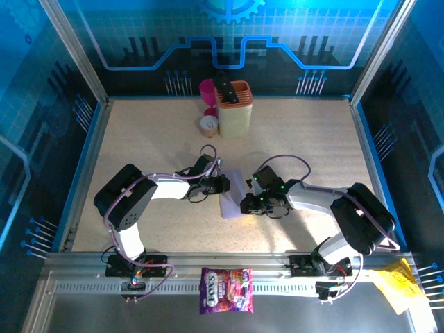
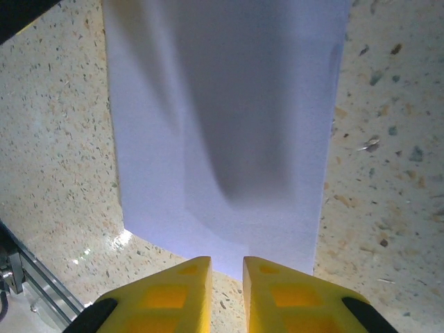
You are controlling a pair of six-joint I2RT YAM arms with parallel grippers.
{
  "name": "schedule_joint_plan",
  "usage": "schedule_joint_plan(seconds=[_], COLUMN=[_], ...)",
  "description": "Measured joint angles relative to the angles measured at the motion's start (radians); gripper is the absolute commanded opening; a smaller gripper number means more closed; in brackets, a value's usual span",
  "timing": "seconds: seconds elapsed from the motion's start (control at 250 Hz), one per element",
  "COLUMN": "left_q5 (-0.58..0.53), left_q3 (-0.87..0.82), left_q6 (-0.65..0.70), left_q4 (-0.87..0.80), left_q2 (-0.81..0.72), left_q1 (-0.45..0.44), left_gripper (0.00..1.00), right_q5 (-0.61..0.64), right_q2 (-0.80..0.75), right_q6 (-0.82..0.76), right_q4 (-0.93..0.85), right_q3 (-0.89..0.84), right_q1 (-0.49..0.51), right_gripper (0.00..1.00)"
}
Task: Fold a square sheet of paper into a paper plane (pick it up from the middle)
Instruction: Fold the triangle a second time at the center of the table.
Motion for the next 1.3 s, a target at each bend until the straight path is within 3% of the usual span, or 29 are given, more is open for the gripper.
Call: schedule_joint_plan(seconds=[0.112, 0.26, 0.551, 0.883, 1.298], left_q5=[0.0, 0.0, 0.001, 0.001, 0.006], left_q3=[0.0, 0.0, 0.0, 0.0, -0.003], left_q6=[0.0, 0.0, 0.0, 0.0, -0.001], left_q4=[0.004, 0.006, 0.007, 0.01, 0.027], left_q2=[0.002, 0.003, 0.003, 0.004, 0.008], left_q1=[0.0, 0.0, 0.0, 0.0, 0.0], left_gripper=[0.17, 0.17, 0.17, 0.17, 0.17], right_q5=[0.01, 0.052, 0.081, 0.111, 0.064], right_q2=[0.0, -0.014, -0.02, 0.003, 0.036], right_q6=[-0.002, -0.002, 0.002, 0.021, 0.025], right_q4=[-0.007, -0.044, -0.06, -0.092, -0.031], right_q3=[0.0, 0.0, -0.002, 0.026, 0.049], right_q1=[0.0, 0.001, 0.012, 0.02, 0.051], right_gripper=[0.39, 0.43, 0.41, 0.27, 0.26])
